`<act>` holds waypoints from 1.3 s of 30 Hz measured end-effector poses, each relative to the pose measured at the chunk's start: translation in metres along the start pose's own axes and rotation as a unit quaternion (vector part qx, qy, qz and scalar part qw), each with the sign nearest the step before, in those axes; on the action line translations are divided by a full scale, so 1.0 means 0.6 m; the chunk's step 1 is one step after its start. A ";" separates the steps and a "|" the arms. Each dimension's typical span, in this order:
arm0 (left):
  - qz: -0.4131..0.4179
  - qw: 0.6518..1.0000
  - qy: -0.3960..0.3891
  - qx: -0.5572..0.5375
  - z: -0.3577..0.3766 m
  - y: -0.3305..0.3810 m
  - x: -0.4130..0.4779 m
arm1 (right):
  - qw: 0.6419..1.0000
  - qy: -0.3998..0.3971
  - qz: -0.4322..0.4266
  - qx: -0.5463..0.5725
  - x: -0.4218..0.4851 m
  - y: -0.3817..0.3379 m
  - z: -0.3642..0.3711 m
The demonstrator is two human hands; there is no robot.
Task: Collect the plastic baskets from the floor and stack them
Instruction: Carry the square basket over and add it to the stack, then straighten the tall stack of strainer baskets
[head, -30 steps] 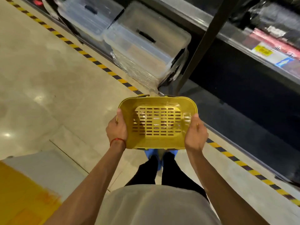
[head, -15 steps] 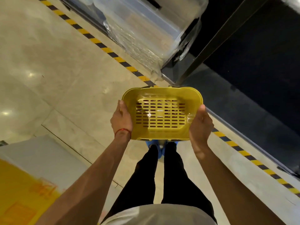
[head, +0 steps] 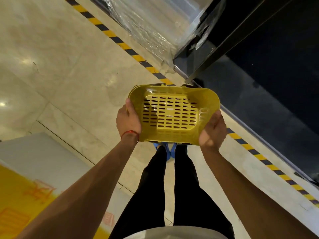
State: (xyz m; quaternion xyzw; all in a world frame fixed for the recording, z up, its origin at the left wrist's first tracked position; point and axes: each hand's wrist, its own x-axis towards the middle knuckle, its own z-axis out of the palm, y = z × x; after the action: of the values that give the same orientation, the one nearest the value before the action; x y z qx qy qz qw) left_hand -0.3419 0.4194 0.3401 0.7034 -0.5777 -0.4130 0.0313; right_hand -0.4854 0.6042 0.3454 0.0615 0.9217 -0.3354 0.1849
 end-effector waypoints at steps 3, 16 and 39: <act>0.025 0.999 -0.015 0.024 -0.007 -0.004 0.006 | 0.999 -0.040 -0.020 0.012 0.004 0.003 -0.008; 0.214 0.958 -0.018 0.191 -0.114 0.027 -0.090 | 0.939 -0.057 -0.242 -0.239 -0.079 -0.050 -0.148; 0.449 0.831 0.110 0.310 -0.227 -0.064 -0.502 | 0.778 -0.059 -0.550 -0.298 -0.197 0.017 -0.425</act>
State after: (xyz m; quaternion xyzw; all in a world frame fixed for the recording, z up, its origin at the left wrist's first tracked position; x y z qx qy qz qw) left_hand -0.2250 0.6255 0.5736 0.3804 -0.9202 -0.0731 0.0569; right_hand -0.4499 0.7766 0.5645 -0.5341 0.8398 -0.0920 0.0317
